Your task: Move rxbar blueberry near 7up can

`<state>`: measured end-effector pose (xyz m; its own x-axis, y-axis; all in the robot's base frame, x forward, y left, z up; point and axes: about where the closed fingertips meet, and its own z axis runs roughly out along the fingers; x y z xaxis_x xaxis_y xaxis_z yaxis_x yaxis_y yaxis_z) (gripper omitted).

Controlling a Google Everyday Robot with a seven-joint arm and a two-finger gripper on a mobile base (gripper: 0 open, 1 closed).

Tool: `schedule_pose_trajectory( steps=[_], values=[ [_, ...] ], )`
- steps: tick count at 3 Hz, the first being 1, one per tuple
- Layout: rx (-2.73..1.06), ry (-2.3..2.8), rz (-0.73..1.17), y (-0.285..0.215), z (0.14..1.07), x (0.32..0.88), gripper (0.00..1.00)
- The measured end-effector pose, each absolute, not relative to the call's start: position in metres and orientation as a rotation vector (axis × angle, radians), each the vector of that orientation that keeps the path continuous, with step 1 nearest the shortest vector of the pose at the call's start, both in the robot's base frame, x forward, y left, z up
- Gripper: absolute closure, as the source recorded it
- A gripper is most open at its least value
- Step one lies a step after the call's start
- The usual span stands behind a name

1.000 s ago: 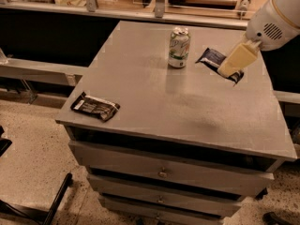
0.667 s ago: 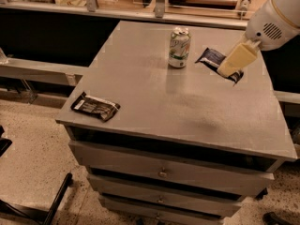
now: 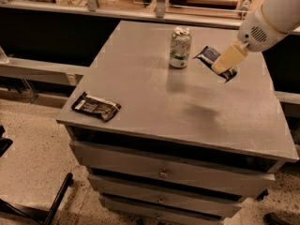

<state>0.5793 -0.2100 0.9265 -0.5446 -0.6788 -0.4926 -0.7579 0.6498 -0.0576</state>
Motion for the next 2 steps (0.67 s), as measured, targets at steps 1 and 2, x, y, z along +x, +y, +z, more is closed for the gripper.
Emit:
schedule_pose_trajectory(
  steps=[1,2],
  values=[
    [-1.024,2.437,0.210,-0.213,0.899,0.613,1.00],
    [-1.001,2.471,0.190,-0.210,0.875,0.635,0.85]
  ],
)
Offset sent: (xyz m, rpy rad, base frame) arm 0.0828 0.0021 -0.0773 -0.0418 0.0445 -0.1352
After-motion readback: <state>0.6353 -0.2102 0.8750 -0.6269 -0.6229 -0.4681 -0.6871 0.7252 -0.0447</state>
